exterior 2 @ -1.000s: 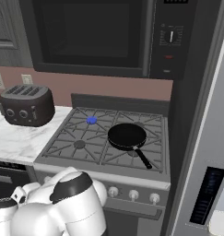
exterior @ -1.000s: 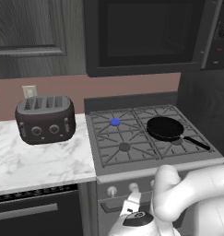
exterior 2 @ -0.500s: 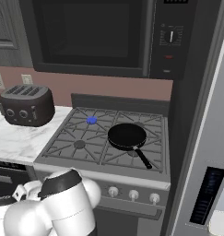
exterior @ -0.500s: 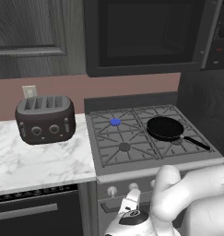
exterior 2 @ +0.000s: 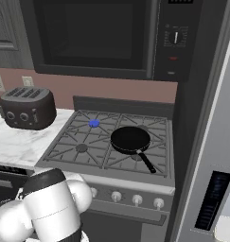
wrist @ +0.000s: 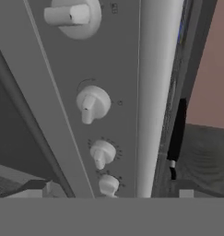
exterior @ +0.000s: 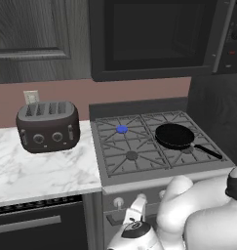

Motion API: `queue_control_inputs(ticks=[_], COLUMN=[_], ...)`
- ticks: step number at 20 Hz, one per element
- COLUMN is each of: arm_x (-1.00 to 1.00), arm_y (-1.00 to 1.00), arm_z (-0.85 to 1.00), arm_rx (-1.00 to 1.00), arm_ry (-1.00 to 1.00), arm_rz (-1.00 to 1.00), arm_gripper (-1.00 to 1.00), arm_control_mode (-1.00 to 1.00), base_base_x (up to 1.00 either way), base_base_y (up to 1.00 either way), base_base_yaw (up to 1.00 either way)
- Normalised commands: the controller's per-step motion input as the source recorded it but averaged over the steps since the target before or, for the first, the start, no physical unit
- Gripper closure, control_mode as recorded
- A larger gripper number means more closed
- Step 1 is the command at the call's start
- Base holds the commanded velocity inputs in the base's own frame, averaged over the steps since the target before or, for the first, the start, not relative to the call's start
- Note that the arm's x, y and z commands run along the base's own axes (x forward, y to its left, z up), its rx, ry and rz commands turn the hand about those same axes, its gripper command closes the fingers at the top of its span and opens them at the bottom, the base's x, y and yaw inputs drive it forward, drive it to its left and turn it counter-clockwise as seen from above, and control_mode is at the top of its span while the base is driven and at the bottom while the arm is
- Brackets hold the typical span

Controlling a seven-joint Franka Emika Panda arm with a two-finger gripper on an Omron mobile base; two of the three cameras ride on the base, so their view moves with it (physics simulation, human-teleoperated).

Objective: Turn off the rear left burner of the stove.

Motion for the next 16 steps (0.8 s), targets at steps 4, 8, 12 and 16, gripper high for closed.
queue_control_inputs(ticks=[4, 8, 12, 16], arm_x=[0.10, 0.26, 0.41, 0.38], arm_y=[-0.74, -0.75, -0.66, -0.38], arm_z=[0.00, 0.00, 0.01, 0.19], arm_rx=[0.00, 0.02, 0.07, 0.13], arm_ry=[-0.06, -0.04, -0.04, -0.02], arm_rz=[0.10, 0.10, 0.11, 0.08], arm_gripper=[-1.00, -1.00, -1.00, -1.00], arm_control_mode=[-1.00, -1.00, -1.00, -1.00], base_base_x=[0.00, 0.00, 0.00, 0.00], base_base_y=[0.00, 0.00, 0.00, 0.00], base_base_yaw=[0.00, 0.00, 0.00, 0.00])
